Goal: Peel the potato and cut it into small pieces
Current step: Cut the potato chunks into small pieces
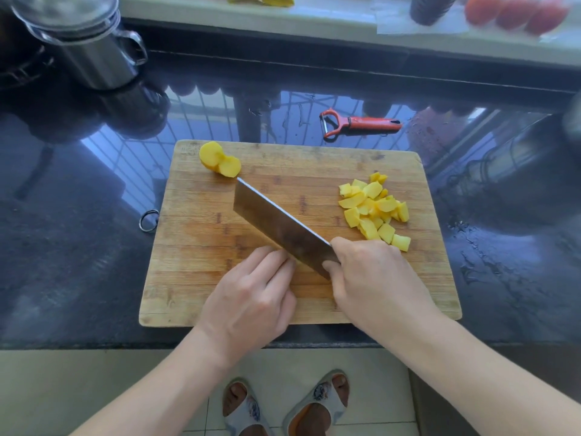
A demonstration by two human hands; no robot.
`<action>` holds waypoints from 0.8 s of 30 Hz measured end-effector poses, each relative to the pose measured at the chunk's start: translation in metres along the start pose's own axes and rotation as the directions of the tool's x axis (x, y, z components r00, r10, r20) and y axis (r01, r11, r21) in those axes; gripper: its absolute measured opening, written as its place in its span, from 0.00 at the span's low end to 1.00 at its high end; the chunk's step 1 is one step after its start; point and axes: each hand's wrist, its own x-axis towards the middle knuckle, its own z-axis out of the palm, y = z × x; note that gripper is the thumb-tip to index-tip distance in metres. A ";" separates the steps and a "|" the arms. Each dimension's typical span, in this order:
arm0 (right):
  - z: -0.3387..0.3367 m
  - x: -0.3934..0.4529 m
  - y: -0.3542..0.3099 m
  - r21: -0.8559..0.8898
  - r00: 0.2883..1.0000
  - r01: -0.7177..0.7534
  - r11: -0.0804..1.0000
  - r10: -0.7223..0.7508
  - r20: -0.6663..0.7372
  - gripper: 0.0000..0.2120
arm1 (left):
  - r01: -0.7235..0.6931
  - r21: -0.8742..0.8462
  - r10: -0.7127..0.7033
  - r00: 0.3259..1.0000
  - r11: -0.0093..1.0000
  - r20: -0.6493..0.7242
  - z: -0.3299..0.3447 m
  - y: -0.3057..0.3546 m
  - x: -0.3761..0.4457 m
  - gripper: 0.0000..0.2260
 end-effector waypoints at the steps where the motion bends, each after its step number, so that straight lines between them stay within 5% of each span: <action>1: 0.000 0.000 0.004 0.030 1.000 -0.011 0.999 0.011 -0.011 0.11 | 0.003 -0.005 -0.003 1.000 1.000 0.002 -0.001 0.000 0.000 0.13; 6: -0.008 -0.003 0.026 0.194 0.992 -0.097 0.976 0.111 -0.063 0.06 | 0.012 -0.038 -0.012 1.000 0.999 -0.011 0.004 -0.001 0.000 0.12; 10: -0.018 -0.008 0.039 0.214 0.985 -0.123 0.969 0.146 -0.092 0.16 | 0.222 -0.235 -0.245 0.967 0.946 -0.071 -0.003 -0.004 0.005 0.10; 16: -0.021 -0.009 0.048 0.297 0.977 -0.154 0.942 0.189 -0.094 0.11 | 0.293 0.002 -0.286 0.932 0.956 0.222 -0.026 -0.002 0.043 0.02; 20: -0.017 -0.006 0.041 0.314 0.980 -0.153 0.937 0.184 -0.074 0.09 | 0.448 0.202 -0.491 0.772 0.871 0.404 -0.036 0.019 0.057 0.08; 24: -0.013 0.005 0.027 0.324 0.986 -0.129 0.937 0.155 -0.055 0.10 | 0.739 0.147 -0.680 0.500 0.658 0.536 -0.039 0.027 0.067 0.10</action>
